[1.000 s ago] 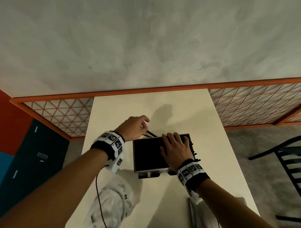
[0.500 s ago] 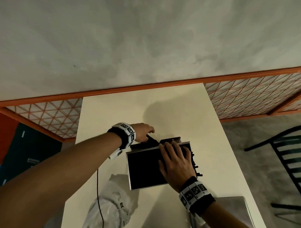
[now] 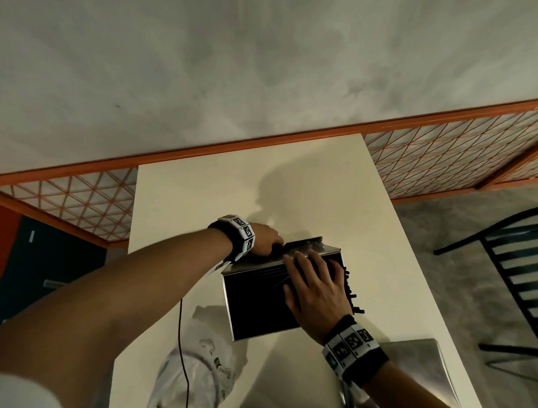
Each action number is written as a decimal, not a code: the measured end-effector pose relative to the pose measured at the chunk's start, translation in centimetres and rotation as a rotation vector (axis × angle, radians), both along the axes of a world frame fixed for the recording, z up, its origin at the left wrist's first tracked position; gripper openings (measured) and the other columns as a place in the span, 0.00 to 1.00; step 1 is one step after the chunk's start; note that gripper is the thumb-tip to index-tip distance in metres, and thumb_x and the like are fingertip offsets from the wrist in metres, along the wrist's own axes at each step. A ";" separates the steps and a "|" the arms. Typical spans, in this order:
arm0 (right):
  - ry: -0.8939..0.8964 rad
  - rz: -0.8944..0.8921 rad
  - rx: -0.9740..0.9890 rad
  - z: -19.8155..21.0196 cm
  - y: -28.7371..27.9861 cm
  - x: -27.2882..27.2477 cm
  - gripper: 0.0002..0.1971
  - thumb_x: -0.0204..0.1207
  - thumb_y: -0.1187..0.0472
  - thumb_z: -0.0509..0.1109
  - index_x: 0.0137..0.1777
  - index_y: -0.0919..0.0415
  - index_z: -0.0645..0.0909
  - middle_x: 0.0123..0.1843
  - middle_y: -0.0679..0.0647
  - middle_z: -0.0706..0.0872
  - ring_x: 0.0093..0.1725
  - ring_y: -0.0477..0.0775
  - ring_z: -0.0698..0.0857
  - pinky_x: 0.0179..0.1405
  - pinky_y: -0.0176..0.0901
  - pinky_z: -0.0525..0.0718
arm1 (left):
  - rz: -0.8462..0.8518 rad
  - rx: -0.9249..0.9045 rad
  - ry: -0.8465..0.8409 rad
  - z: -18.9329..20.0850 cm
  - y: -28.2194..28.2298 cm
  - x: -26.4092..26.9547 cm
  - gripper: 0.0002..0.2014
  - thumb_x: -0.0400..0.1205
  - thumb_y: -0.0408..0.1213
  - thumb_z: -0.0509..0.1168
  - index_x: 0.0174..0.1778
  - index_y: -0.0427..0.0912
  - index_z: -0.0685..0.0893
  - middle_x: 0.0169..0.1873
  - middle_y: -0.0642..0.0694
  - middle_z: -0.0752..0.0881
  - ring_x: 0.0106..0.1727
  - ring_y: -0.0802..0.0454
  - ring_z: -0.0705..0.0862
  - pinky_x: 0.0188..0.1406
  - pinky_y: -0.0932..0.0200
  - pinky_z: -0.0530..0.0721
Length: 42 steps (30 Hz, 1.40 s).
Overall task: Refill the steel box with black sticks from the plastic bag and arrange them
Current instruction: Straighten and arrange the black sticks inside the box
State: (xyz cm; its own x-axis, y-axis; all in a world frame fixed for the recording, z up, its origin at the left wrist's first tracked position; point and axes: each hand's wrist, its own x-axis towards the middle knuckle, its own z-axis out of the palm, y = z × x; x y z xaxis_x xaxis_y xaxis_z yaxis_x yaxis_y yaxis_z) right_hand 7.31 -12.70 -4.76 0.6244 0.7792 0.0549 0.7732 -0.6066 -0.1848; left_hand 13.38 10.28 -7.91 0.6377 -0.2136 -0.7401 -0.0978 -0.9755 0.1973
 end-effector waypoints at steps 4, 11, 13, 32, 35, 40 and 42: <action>-0.006 -0.001 0.009 0.0 -0.1 -0.1 0.26 0.83 0.46 0.59 0.79 0.54 0.72 0.74 0.54 0.77 0.76 0.61 0.71 0.70 0.66 0.71 | -0.044 0.012 -0.046 -0.4 0.3 0.1 0.18 0.86 0.36 0.58 0.72 0.45 0.80 0.67 0.37 0.83 0.68 0.36 0.81 0.66 0.43 0.80; -0.002 0.006 0.026 -0.1 -0.5 -0.3 0.26 0.83 0.46 0.59 0.78 0.54 0.73 0.74 0.54 0.77 0.76 0.61 0.72 0.68 0.67 0.72 | -0.170 0.113 -0.103 -1.3 0.4 0.2 0.18 0.89 0.42 0.54 0.75 0.47 0.75 0.70 0.41 0.78 0.70 0.39 0.76 0.57 0.46 0.74; 0.001 0.006 0.021 -0.1 -0.5 -0.4 0.26 0.83 0.46 0.59 0.79 0.54 0.72 0.74 0.53 0.77 0.76 0.61 0.71 0.69 0.67 0.71 | -0.182 0.116 -0.092 -1.2 0.6 0.1 0.18 0.90 0.42 0.53 0.75 0.48 0.74 0.69 0.42 0.77 0.69 0.39 0.78 0.56 0.46 0.73; 0.022 0.018 0.008 -0.4 -0.8 -0.4 0.27 0.84 0.46 0.58 0.80 0.54 0.69 0.75 0.53 0.75 0.78 0.61 0.70 0.70 0.65 0.70 | -0.244 0.140 -0.202 -0.2 3.1 -0.6 0.12 0.91 0.42 0.52 0.67 0.51 0.76 0.49 0.45 0.82 0.52 0.44 0.79 0.54 0.49 0.76; 0.028 0.021 -0.004 -0.2 -0.6 -0.1 0.26 0.84 0.46 0.58 0.80 0.54 0.70 0.75 0.53 0.75 0.77 0.61 0.70 0.70 0.65 0.71 | -0.254 0.167 -0.270 -0.8 4.3 -1.6 0.13 0.92 0.36 0.51 0.68 0.49 0.75 0.54 0.46 0.82 0.56 0.43 0.77 0.52 0.49 0.69; 0.051 0.019 -0.028 0.2 0.0 0.4 0.26 0.84 0.45 0.56 0.80 0.53 0.69 0.75 0.52 0.75 0.77 0.60 0.69 0.68 0.65 0.72 | -0.169 0.182 -0.294 -1.6 5.4 -3.1 0.21 0.87 0.24 0.52 0.73 0.48 0.71 0.65 0.46 0.79 0.64 0.41 0.78 0.49 0.47 0.70; 0.053 0.019 -0.030 0.2 0.1 0.5 0.26 0.84 0.45 0.56 0.80 0.53 0.69 0.76 0.53 0.75 0.77 0.60 0.69 0.68 0.65 0.72 | -0.158 0.199 -0.315 -1.7 5.5 -3.1 0.22 0.87 0.23 0.52 0.74 0.48 0.71 0.66 0.46 0.78 0.65 0.41 0.77 0.51 0.46 0.74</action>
